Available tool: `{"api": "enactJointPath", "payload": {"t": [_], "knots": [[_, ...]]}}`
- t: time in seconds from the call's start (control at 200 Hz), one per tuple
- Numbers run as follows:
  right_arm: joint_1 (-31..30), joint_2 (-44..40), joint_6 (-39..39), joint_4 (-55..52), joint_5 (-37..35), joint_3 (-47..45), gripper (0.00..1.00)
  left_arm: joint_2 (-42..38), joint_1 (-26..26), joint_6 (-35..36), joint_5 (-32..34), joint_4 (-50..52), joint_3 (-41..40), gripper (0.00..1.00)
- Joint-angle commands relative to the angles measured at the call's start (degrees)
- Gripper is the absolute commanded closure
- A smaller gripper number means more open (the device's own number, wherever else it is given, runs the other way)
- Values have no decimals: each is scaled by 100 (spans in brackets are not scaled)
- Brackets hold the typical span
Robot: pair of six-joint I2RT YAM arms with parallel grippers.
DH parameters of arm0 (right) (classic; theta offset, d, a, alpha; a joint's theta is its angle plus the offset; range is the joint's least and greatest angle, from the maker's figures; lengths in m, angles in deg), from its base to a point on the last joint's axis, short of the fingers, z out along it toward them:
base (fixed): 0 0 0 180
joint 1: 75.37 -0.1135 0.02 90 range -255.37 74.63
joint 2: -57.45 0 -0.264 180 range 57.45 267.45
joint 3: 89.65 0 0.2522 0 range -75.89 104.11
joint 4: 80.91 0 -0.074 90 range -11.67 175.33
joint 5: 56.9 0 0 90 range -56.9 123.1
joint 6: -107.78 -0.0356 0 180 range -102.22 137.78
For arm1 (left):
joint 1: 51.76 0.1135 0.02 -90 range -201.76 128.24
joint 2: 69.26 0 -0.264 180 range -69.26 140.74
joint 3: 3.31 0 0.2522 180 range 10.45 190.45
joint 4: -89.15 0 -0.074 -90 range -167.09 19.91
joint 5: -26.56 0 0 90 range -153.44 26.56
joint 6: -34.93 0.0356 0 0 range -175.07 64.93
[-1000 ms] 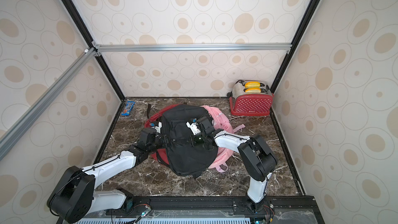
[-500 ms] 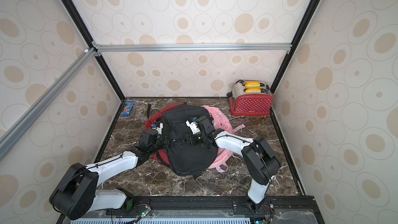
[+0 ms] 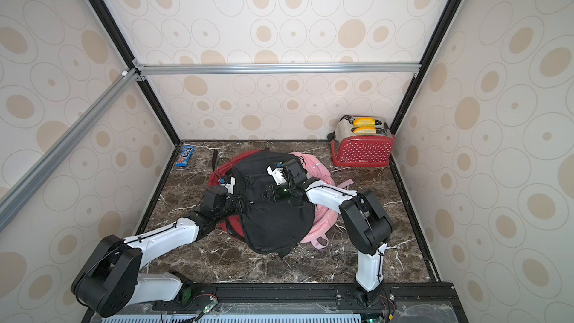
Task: Zip up the backpack
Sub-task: Zip the zipper on the backpack.
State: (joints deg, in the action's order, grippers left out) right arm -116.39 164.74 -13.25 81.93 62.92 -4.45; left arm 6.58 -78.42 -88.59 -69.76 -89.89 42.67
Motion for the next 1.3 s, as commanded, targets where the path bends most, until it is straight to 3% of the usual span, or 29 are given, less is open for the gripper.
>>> {"api": "enactJointPath", "payload": {"t": [0.0,0.315,1.042,1.117,1.297], "knots": [[28,216,160,-407,-112,113,48,-69,-110,142,-223,67,-15,100],[-21,513,19,-313,338,135,55,-4,-108,148,-218,5,-32,100],[-403,833,-90,-238,260,63,61,63,-107,82,-217,-100,-51,100],[-405,849,-88,-249,261,79,70,67,-108,86,-220,-100,-51,100],[-399,779,-61,-291,219,50,100,68,-104,91,-190,-99,-59,100]]}}
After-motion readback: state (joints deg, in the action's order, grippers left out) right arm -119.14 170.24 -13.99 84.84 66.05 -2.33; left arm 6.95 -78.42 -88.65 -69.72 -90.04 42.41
